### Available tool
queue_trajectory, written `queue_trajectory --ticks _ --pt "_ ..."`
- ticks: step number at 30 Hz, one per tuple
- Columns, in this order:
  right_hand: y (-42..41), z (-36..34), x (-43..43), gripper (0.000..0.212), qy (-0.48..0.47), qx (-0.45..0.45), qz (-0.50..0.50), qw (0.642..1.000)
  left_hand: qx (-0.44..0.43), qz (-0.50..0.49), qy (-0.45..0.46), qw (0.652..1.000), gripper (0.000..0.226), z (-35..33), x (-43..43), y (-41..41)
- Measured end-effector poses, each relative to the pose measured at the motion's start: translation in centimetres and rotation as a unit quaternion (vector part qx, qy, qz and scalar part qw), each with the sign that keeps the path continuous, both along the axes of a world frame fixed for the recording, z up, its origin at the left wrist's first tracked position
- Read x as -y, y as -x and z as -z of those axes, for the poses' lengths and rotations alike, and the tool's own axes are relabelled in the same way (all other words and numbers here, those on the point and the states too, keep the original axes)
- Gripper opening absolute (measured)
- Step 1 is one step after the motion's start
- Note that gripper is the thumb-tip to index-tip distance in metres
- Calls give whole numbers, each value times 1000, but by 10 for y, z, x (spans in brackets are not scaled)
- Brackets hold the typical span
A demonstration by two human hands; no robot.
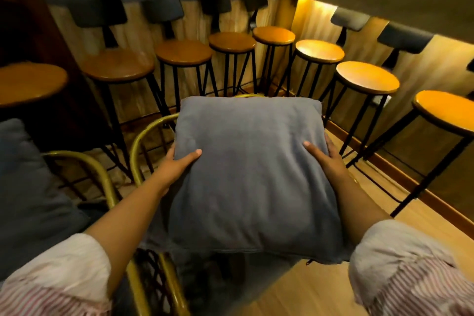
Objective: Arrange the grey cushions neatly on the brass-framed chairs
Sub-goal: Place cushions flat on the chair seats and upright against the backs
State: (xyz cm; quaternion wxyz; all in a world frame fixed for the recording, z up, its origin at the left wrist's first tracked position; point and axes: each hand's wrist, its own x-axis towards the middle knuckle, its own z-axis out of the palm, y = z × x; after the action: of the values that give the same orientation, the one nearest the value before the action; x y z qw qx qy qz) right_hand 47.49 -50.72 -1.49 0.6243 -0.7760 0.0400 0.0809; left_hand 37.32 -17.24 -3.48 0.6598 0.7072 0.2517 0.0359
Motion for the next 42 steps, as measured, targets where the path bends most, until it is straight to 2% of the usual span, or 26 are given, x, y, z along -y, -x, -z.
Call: queue_trajectory --ticks 2,6,9,11,13,18,24,28,31,33,36,38,40,42 --pt "20 -17 3 108 -3 16 -15 1000 11 -11 -19 1000 98 -20 3 27" --pt "57 -35 -5 102 -8 37 -54 998 22 -50 -58 997 93 -55 0 90" --pt "81 -37 -27 94 -30 47 -79 995 10 -93 -78 993 85 -69 -10 138" --pt "98 -34 -47 94 -45 49 -106 992 -12 -118 -91 989 92 -75 -22 176" --pt "115 -29 -69 92 -53 53 -138 988 -29 -128 -107 986 104 -74 -37 212" --pt "162 -9 -141 83 -58 28 -211 975 -63 -188 -109 974 107 -68 -77 304" --pt "227 16 -253 87 -54 -12 -295 954 -86 -305 -82 945 102 -46 -136 406" --pt "276 41 -326 98 -36 -28 -334 941 -83 -355 -60 929 76 -28 -176 467" --pt "312 61 -371 102 -36 -45 -355 933 -114 -373 -73 918 78 -15 -210 506" --pt "329 75 -392 95 -33 -54 -364 929 -133 -378 -83 912 78 -7 -229 524" --pt "349 108 -420 97 58 -100 -398 910 -179 -348 -111 914 90 14 -253 548" --pt "361 130 -431 97 172 -130 -454 865 -230 -288 -124 921 111 35 -260 556" --pt "376 146 -439 97 279 -109 -498 814 -321 -219 -114 914 135 65 -263 559" --pt "384 151 -443 99 313 -85 -496 806 -399 -191 -125 888 124 86 -262 554"
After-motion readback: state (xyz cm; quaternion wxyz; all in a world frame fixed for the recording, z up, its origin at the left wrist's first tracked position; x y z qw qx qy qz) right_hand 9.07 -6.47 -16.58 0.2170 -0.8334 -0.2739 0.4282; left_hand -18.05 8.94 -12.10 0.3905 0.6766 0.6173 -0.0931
